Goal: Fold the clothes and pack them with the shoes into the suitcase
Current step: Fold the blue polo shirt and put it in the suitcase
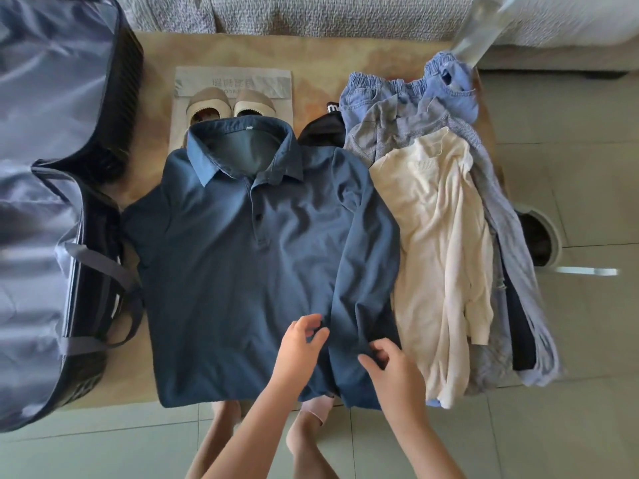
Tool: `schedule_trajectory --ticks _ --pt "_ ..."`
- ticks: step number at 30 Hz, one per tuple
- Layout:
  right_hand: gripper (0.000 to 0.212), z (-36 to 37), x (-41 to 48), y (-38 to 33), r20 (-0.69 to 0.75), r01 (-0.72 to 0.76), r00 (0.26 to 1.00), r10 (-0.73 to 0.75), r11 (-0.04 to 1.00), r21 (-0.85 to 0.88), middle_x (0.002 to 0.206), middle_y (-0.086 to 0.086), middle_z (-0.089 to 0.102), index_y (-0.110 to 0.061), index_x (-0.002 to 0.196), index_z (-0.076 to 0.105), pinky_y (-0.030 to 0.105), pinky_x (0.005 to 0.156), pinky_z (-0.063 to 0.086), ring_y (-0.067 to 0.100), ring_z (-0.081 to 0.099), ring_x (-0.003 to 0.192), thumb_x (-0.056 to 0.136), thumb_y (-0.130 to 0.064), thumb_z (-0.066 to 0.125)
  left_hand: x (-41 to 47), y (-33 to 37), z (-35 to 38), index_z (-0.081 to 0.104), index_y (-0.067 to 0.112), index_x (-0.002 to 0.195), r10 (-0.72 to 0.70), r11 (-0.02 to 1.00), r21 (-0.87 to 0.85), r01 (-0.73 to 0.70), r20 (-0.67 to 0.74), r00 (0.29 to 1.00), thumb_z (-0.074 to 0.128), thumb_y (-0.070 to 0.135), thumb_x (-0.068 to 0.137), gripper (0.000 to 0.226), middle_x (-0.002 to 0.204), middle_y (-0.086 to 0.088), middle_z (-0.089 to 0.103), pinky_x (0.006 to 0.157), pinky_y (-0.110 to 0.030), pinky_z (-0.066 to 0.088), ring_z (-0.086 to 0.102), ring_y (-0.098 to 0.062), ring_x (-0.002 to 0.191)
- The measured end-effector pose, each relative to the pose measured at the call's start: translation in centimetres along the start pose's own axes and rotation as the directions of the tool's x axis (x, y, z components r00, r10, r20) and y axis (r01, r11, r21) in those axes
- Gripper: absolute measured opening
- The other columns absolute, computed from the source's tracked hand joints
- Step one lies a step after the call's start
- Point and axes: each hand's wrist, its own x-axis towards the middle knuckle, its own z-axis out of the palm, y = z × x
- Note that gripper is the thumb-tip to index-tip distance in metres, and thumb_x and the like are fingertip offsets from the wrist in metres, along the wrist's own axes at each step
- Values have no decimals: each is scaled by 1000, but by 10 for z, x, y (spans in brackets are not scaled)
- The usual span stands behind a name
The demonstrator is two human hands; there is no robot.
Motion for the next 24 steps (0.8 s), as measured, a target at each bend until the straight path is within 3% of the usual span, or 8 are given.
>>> schedule_trajectory --ticks 3,7,11,14,16,18,21,24 --pt "17 8 -11 -11 -56 -2 998 18 963 270 66 -14 61 -24 80 55 29 61 48 9 58 62 84 -19 71 -2 -1 -7 57 20 124 -34 995 -89 35 19 999 57 27 94 30 117 3 62 87 -14 36 56 -6 104" --pt "13 9 -17 -24 -34 -57 995 91 837 544 67 -12 64 -16 83 60 22 63 45 5 57 62 83 -9 71 -2 -2 -18 59 21 119 -64 995 -72 70 76 995 55 34 94 28 111 5 64 84 -15 36 58 -6 102" --pt "15 11 -15 -23 3 -142 984 178 774 617 72 1 69 -15 85 62 32 63 47 16 64 69 81 -6 73 -6 -1 -30 72 18 96 -72 990 -106 90 158 985 62 41 88 26 91 11 72 74 -10 44 64 0 89" --pt "17 13 -19 -28 81 -226 970 231 725 651 80 8 70 -15 90 61 34 57 53 21 67 74 81 -7 73 -7 -2 -41 68 12 76 -42 992 -108 63 188 981 71 39 82 28 69 9 65 70 -20 46 58 -5 67" --pt "20 13 -20 -35 85 -222 972 220 739 636 84 6 68 -18 92 60 32 50 53 16 65 73 81 -7 73 -7 -3 -48 63 16 71 -7 990 -139 29 153 988 74 30 81 21 64 8 61 70 -29 48 54 -8 63" --pt "25 11 -18 -40 -20 -122 987 158 831 542 90 -1 65 -23 94 59 32 54 54 12 63 73 81 -8 73 -6 -3 -56 60 21 73 48 995 -90 -43 57 997 72 28 83 17 64 8 58 68 -31 47 52 -9 62" --pt "31 1 3 -50 -191 63 982 -5 952 298 100 -7 61 -28 105 57 27 74 52 11 61 81 85 -8 68 -3 0 -76 59 29 81 123 990 82 -117 -75 990 68 33 84 10 77 10 63 72 -30 48 59 -10 71" --pt "38 -12 54 -72 -224 305 934 -279 948 91 118 -2 61 -16 119 61 30 96 45 19 56 107 86 5 59 8 4 -102 60 31 86 184 966 203 -159 -115 976 68 34 84 8 81 13 67 75 -31 51 62 -8 78"
